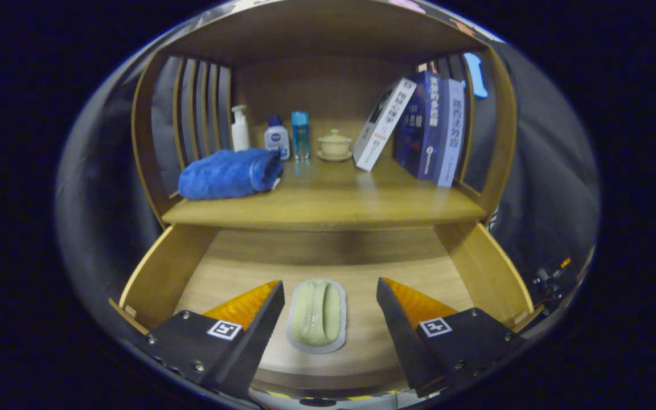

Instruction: Pull open the drawer, take out the items inside it, and place them on the countertop above the cabinet.

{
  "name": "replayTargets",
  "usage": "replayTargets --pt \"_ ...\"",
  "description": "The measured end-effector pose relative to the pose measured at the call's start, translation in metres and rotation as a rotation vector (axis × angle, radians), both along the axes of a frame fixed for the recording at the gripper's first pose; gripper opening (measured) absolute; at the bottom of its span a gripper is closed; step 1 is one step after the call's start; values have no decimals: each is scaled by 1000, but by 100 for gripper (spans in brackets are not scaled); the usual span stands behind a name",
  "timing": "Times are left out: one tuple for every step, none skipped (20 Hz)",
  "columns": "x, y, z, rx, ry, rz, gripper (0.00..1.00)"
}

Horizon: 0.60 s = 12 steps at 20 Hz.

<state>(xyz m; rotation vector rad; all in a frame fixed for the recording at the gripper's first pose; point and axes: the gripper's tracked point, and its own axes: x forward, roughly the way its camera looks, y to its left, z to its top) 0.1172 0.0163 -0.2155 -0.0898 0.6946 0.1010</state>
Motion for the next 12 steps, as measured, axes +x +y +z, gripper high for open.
replayTargets --pt "1 1 -11 -2 40 -4 98" --pt "0 2 -23 -9 84 -4 98" --pt "-1 3 -34 -24 123 3 98" --pt "-3 4 -43 -46 152 15 98" --pt "-2 4 -46 -61 169 22 98" --pt "1 6 -48 -65 169 30 98" --pt "3 8 -50 -58 175 30 93" --pt "1 12 -58 -52 205 44 89" --pt "-6 14 -68 -49 248 59 77" --pt "0 13 -59 -53 212 61 65" --pt "7 12 -62 -48 198 46 52" --pt "6 10 -65 -40 197 42 40"
